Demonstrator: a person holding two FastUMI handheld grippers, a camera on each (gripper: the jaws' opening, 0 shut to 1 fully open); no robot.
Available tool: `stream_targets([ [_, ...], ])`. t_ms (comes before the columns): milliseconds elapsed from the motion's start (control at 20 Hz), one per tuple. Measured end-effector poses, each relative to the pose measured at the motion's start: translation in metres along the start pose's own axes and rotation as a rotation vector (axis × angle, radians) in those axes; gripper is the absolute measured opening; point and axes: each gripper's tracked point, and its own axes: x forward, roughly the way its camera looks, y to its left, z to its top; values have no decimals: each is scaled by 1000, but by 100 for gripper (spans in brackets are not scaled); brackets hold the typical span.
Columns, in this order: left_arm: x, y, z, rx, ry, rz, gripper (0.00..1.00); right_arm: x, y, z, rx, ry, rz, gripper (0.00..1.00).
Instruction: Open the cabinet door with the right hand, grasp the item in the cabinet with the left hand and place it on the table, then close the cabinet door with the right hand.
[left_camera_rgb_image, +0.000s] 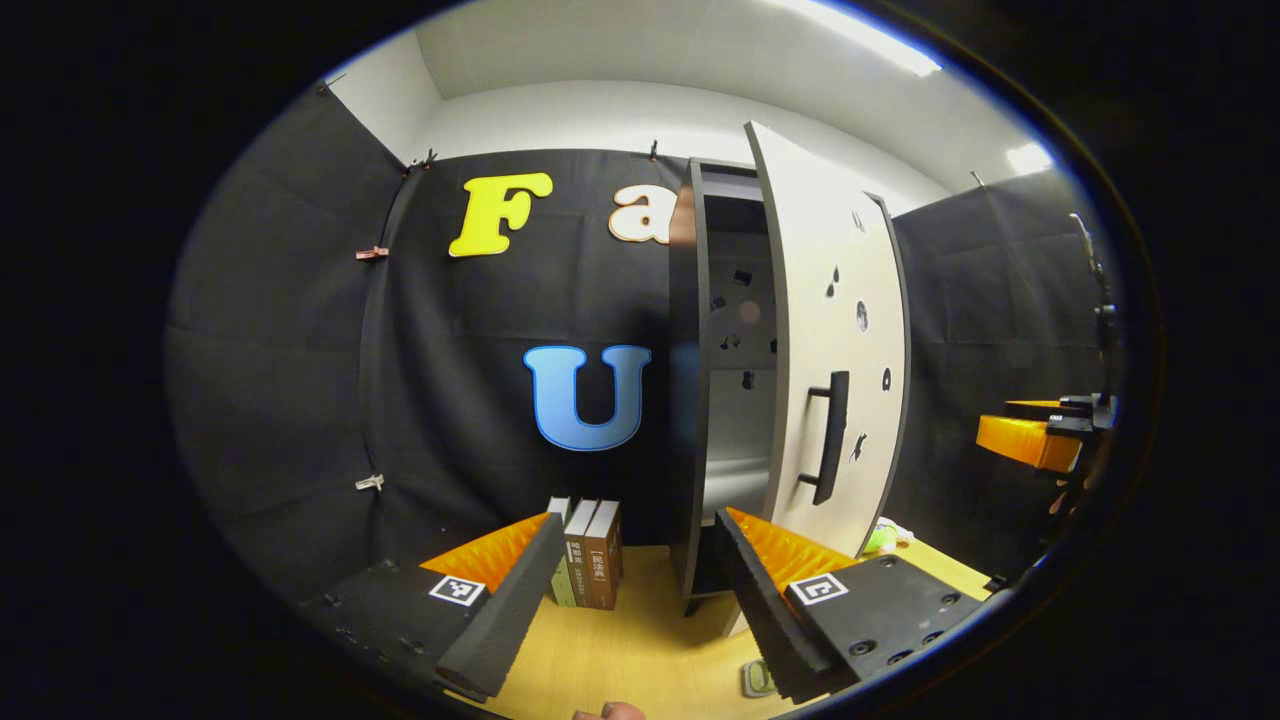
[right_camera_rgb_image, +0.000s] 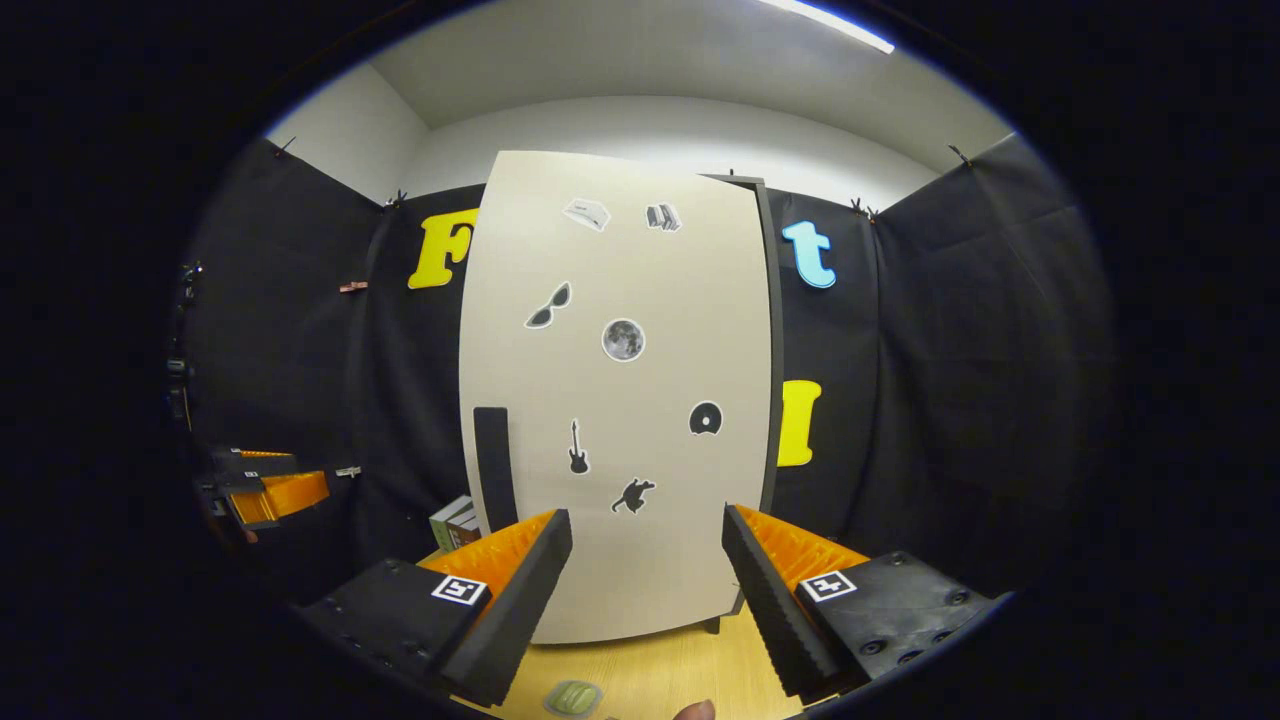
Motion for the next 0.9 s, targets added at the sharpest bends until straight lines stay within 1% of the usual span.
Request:
stream_targets([
  [900, -4, -7, -2, 13, 14, -11, 95, -5, -5, 2, -9, -1, -6, 97],
])
